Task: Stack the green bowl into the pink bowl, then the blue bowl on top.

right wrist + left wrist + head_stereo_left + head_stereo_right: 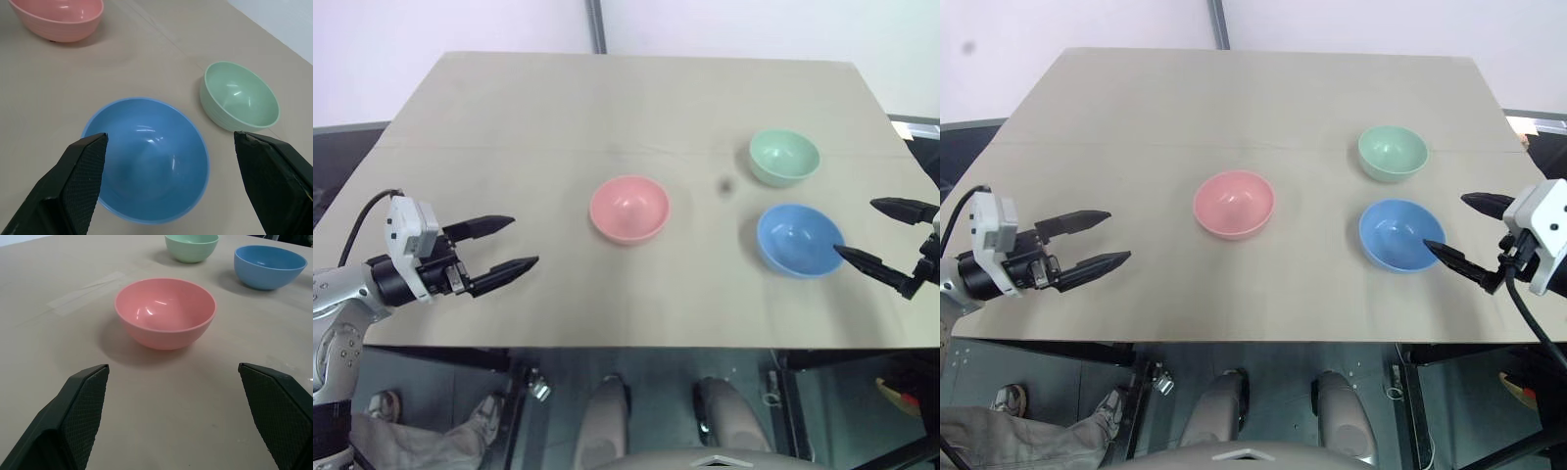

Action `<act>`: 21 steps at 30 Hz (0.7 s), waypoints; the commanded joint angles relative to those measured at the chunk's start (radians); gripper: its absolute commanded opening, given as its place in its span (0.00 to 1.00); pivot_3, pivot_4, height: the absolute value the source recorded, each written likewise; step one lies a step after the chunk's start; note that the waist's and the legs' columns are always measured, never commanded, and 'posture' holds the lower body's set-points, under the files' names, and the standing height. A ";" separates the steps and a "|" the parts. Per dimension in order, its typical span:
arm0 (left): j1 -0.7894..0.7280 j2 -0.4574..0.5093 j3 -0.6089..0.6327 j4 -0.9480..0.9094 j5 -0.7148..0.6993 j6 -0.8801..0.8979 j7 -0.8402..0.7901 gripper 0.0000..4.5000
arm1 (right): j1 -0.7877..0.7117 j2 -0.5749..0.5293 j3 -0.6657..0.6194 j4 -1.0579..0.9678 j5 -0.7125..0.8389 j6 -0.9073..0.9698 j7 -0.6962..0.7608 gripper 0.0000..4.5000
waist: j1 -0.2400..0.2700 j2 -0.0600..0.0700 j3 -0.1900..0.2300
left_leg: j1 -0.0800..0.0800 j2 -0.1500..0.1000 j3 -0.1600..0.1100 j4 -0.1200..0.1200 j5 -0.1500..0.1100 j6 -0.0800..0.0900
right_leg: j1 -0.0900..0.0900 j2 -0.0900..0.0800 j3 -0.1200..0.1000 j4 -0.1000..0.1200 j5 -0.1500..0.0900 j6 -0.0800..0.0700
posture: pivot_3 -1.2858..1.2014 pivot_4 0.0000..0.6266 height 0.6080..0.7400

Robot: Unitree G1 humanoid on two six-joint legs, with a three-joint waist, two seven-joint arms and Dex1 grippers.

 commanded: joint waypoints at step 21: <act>-0.090 0.036 -0.115 -0.135 0.203 -0.081 0.095 0.99 | -0.224 0.035 0.254 -0.043 0.043 0.000 -0.066 1.00 | 0.003 0.000 0.000 | 0.000 0.000 0.000 0.000 0.000 0.000 | 0.000 0.000 0.000 0.000 0.002 -0.001 | 0.52 0.24 1.00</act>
